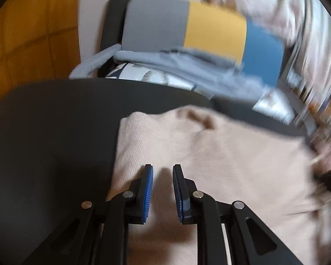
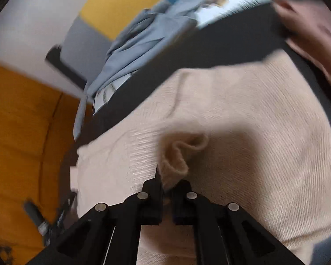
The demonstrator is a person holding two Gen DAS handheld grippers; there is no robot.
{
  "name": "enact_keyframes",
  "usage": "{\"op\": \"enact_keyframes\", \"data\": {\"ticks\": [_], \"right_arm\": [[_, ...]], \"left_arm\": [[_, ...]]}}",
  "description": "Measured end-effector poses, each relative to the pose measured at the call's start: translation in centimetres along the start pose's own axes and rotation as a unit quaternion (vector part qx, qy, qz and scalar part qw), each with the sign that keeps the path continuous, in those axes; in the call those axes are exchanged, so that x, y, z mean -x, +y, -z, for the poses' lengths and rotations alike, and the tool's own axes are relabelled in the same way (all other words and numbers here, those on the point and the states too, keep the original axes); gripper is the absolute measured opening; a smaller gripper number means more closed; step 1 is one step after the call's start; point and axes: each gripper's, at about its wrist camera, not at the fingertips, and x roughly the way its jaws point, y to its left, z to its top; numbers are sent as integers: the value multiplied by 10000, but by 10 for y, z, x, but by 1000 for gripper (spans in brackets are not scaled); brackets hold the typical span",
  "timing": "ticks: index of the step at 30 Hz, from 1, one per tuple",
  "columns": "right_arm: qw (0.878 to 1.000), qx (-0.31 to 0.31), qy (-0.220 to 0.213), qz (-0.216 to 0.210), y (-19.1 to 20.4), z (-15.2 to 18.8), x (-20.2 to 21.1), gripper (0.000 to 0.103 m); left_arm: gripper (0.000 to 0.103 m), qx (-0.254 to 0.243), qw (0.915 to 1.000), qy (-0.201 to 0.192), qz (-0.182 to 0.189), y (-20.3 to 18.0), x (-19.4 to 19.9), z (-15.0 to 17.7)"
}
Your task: Fold clothes
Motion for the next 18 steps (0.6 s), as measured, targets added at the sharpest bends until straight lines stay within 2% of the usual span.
{"op": "enact_keyframes", "data": {"ticks": [1, 3, 5, 7, 9, 10, 12, 14, 16, 18], "right_arm": [[9997, 211, -132, -28, 5, -1, 5, 5], [9929, 972, -666, 167, 24, -5, 23, 5], [9881, 1272, -685, 520, 27, -8, 19, 5], [9883, 1242, -296, 839, 19, -7, -4, 5], [9899, 1150, -231, 801, 10, 1, -7, 6], [9906, 1104, -204, 777, 5, 4, -9, 9], [9860, 1393, -293, 867, 16, 6, -6, 25], [9801, 1694, -387, 960, 27, 7, -4, 26], [9731, 1994, -481, 1053, 39, 9, -1, 26], [9650, 2291, -574, 1145, 50, 10, 2, 26]], "left_arm": [[18, 24, 9999, 52, -128, 3, -5, 0], [18, 267, 9995, 51, -146, 11, -5, 1], [18, 325, 9990, 68, -292, 13, -5, 2], [18, 325, 9980, 69, -544, 12, -3, 2], [19, 440, 9970, 125, -629, 16, 0, 4], [19, 564, 9963, 214, -604, 22, 3, 4], [19, 1018, 9930, 259, -542, 40, 13, 4], [18, 1461, 9883, 87, -418, 59, 22, 3], [17, 1390, 9897, -184, -287, 58, 27, -3], [18, 858, 9961, -152, -120, 40, 22, -9]]}}
